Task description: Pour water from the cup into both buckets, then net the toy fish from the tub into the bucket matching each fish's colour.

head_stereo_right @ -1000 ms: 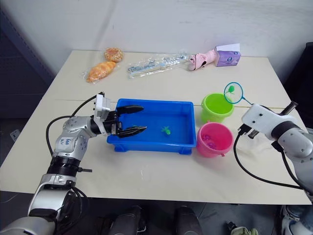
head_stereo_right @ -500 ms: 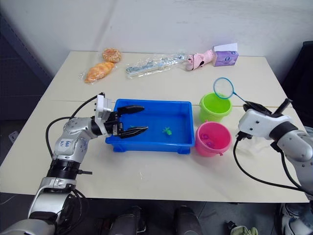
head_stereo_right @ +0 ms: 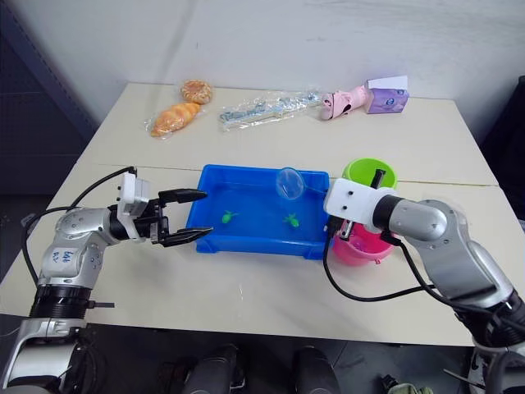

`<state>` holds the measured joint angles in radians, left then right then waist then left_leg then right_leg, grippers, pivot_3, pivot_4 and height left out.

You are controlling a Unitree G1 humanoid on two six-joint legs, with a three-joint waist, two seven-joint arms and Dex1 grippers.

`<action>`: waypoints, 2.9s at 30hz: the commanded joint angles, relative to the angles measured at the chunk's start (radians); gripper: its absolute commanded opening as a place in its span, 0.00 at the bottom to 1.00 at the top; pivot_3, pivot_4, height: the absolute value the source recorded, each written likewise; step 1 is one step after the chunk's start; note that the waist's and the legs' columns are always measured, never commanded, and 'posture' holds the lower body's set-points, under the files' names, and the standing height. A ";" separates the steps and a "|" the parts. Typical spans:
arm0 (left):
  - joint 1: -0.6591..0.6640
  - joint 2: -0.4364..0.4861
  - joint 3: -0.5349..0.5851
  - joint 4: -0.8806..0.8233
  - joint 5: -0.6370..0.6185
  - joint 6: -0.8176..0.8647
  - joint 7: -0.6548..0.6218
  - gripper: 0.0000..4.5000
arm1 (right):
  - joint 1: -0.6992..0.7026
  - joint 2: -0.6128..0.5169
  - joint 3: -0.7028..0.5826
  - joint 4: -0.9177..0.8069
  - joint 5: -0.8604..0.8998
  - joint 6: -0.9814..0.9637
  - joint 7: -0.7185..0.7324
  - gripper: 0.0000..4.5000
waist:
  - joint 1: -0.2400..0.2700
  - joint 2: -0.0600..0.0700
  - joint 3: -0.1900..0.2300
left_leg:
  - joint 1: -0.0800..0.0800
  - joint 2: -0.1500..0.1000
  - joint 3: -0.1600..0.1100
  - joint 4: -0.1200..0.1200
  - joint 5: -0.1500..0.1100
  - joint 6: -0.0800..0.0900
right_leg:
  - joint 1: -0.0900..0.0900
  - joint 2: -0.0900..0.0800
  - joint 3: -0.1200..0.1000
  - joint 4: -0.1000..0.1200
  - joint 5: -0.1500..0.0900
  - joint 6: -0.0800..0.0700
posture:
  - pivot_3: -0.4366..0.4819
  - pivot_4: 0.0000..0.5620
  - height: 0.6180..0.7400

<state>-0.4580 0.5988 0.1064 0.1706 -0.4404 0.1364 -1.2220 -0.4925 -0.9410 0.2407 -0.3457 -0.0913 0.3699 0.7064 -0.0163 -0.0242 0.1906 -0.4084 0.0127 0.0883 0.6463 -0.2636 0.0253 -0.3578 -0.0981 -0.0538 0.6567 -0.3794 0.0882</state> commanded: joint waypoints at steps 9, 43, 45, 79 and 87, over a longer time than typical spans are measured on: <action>0.029 0.010 0.010 -0.085 -0.013 0.017 0.045 0.99 | -0.053 0.026 0.068 0.071 -0.132 -0.042 0.138 0.00 | -0.013 0.000 0.000 | 0.001 0.001 0.001 0.000 0.000 -0.001 | -0.001 0.001 0.000 0.002 0.000 0.000 | 0.48 0.27 1.00; 0.036 0.000 0.032 -0.118 -0.068 0.071 0.082 0.99 | -0.048 0.375 -0.442 -0.159 0.537 1.005 0.180 0.00 | -0.011 0.000 0.000 | 0.001 0.001 0.000 -0.001 -0.001 -0.001 | 0.000 0.001 0.000 0.002 0.000 0.000 | 0.48 0.27 1.00; 0.010 -0.013 0.034 -0.110 -0.081 0.083 0.092 0.99 | -0.056 0.399 -0.512 -0.184 0.582 1.057 0.153 0.00 | -0.011 0.000 0.000 | 0.001 0.001 0.000 -0.001 -0.001 -0.001 | 0.000 0.001 0.000 0.002 0.000 0.000 | 0.48 0.27 1.00; -0.183 -0.220 -0.089 -0.033 -0.056 0.129 0.126 0.99 | 0.201 0.183 -0.676 0.033 0.387 0.407 -0.183 0.00 | -0.009 0.000 0.000 | 0.001 0.001 0.002 -0.002 0.000 -0.002 | 0.000 0.003 0.002 0.001 0.000 0.000 | 0.48 0.27 1.00; -0.178 -0.211 -0.087 -0.046 -0.052 0.133 0.129 0.99 | 0.305 0.039 -0.496 0.176 0.040 -0.149 -0.249 0.00 | -0.009 0.000 0.000 | 0.002 0.001 0.003 -0.001 0.000 -0.002 | 0.000 0.003 0.002 0.001 0.000 0.001 | 0.48 0.27 1.00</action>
<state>-0.6235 0.3765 0.0153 0.1619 -0.4894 0.2764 -1.0933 -0.1877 -0.8774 -0.2627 -0.1751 0.0122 0.3407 0.4808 -0.0254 -0.0242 0.1907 -0.4067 0.0138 0.0914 0.6450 -0.2634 0.0229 -0.3581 -0.0950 -0.0521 0.6576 -0.3794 0.0888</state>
